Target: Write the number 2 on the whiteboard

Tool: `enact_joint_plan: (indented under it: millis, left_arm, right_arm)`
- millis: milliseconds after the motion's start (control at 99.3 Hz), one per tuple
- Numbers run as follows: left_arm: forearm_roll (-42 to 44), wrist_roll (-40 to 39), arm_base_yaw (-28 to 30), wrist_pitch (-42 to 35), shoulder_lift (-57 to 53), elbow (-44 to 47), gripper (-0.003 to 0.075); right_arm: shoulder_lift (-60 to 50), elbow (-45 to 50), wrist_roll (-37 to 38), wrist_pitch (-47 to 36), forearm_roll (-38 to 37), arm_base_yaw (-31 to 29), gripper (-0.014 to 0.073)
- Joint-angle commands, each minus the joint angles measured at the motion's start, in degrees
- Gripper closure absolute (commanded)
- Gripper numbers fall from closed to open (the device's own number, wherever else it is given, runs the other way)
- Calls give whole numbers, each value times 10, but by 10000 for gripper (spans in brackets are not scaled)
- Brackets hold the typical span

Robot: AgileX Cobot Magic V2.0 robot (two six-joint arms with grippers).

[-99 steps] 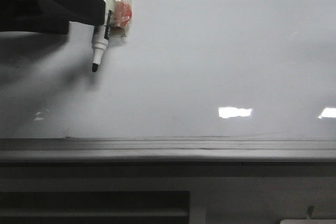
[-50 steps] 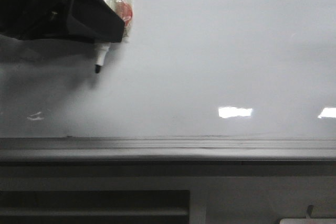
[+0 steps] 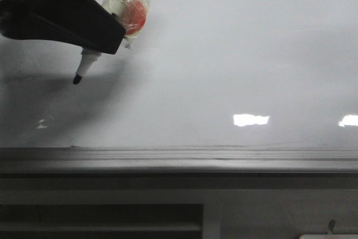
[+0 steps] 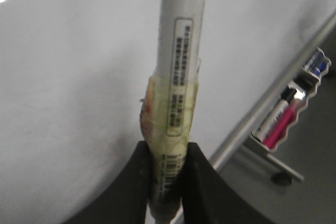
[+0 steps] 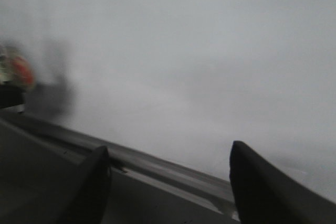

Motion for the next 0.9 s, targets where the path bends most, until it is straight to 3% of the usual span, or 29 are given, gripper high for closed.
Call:
enact_joint_plan:
  millis: [0,131,332,493,886]
  left_arm:
    - [32,26,-3,50,-15,-43,741]
    - [32,91,-21,110,-13,-76,741]
    - [46,101,-51,130,-8,-106,741]
    - [46,101,-69,134,20,-122,741]
    - [41,100,-85,138,81,-190,741]
  right_arm:
    - [43,-56,-96,49,96,2,160]
    - [122,-123,-171,157,179,2,160]
    - [232,-221,-205,286,212,2,160]
    - [288,-271,-205,310,219,7,160]
    - [342,-300,-205,296,167,92,160]
